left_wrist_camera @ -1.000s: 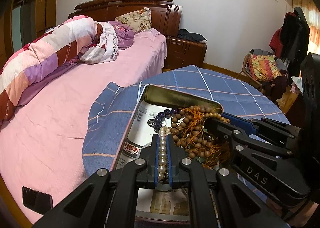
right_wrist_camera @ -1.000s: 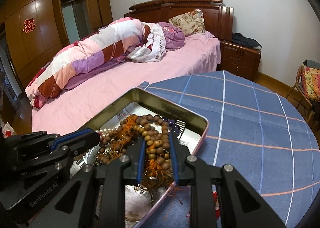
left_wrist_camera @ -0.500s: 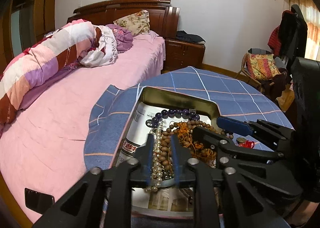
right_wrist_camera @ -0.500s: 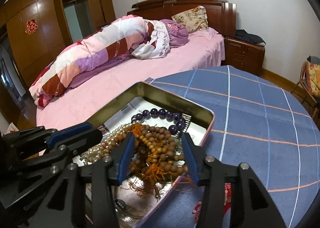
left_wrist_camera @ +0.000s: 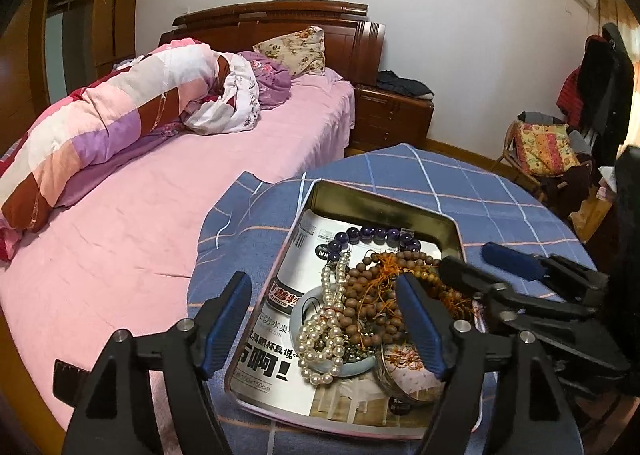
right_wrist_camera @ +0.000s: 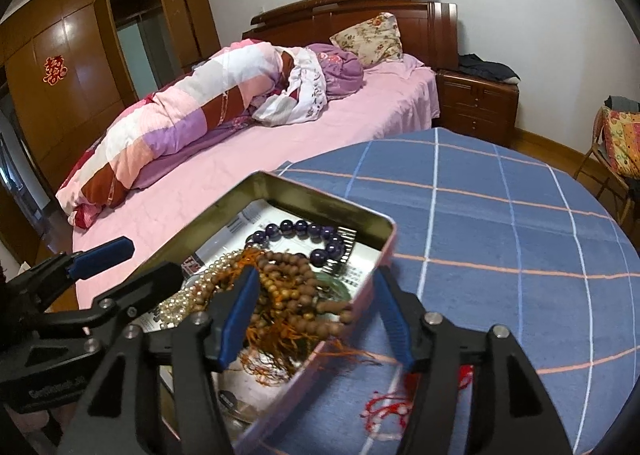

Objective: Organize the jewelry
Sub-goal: 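Move the right gripper to the red tassel charm beside the coin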

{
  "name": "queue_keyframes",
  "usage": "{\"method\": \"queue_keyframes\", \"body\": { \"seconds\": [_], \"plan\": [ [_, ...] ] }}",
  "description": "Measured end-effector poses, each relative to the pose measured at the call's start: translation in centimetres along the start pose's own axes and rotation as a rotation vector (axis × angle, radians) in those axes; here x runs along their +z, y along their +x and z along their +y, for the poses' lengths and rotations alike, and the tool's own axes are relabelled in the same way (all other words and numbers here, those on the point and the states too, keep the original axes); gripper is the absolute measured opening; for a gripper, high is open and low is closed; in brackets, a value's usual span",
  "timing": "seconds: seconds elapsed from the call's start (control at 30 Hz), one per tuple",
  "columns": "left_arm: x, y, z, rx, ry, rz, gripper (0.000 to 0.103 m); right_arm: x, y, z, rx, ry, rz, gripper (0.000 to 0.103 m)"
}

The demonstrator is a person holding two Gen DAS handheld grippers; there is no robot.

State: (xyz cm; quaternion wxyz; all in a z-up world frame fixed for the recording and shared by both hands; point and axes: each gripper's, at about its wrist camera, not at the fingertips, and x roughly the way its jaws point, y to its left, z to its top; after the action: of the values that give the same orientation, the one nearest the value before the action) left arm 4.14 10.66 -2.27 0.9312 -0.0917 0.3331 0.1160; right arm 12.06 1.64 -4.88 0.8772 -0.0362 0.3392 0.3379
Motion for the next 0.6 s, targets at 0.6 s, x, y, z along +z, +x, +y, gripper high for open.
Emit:
{"method": "queue_keyframes", "body": {
  "seconds": [0.6],
  "plan": [
    [-0.6, 0.7, 0.4, 0.02, -0.044, 0.023, 0.075, -4.0, -3.5, -7.8, -0.215, 0.069, 0.075, 0.066]
  ]
}}
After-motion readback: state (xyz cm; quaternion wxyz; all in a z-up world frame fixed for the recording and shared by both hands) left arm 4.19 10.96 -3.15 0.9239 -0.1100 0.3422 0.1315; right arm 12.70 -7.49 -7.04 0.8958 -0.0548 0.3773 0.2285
